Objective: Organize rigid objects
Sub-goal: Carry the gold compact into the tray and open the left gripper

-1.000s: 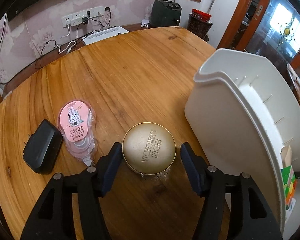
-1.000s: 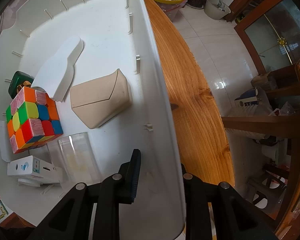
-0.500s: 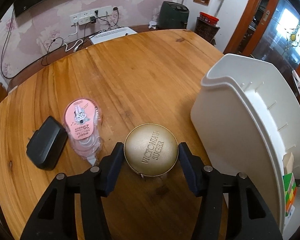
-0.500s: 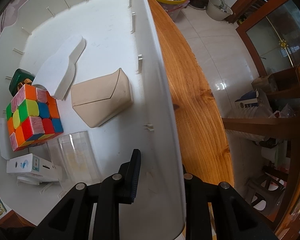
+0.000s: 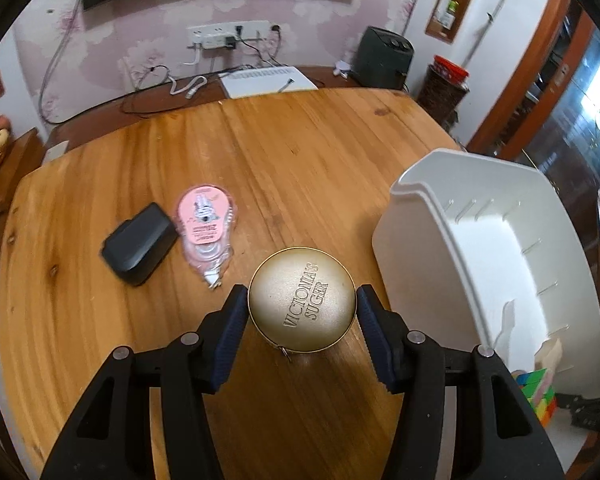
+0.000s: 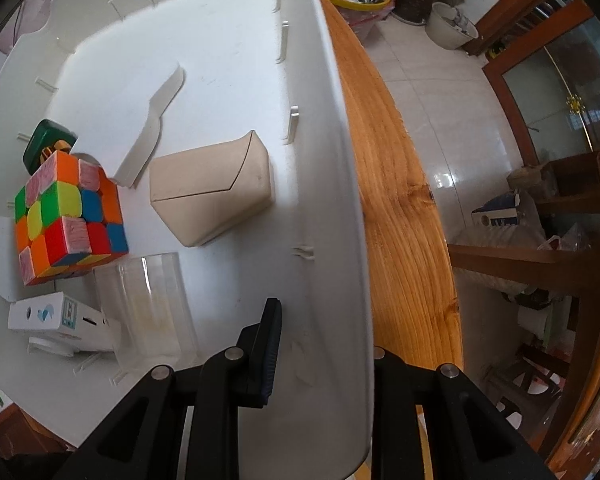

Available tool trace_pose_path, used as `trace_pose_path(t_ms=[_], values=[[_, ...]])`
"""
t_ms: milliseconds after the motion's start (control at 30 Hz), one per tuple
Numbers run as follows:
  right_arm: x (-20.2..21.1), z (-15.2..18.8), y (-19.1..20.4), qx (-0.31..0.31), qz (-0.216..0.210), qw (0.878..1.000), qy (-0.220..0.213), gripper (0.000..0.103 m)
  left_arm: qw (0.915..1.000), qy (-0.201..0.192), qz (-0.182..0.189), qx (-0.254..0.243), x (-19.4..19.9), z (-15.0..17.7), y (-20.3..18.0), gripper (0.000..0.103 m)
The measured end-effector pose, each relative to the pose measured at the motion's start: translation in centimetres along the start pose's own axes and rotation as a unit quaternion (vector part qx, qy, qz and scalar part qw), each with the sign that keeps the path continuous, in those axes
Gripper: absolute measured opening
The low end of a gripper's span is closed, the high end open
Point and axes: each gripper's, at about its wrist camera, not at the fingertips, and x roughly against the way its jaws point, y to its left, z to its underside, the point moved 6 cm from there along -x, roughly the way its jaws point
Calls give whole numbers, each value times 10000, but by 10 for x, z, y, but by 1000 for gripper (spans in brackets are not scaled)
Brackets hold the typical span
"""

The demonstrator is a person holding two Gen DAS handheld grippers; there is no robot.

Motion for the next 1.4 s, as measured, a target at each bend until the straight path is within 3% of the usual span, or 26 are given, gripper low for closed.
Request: trace_pose_path(t_ms=[400, 767, 1067, 1400], values=[[1, -5, 6, 518, -89, 9986, 15, 21, 9973, -580, -336, 302, 64, -11, -19, 59], [2, -3, 11, 844, -162, 9963, -83, 20, 9957, -896, -179, -161, 93, -24, -79, 59], [4, -3, 11, 896, -217, 9957, -98, 20, 9946, -792, 155, -655, 85, -30, -135, 59], [4, -3, 10, 933, -285, 9951, -137, 20, 9929, -53, 108, -1180, 42, -15, -177, 59]])
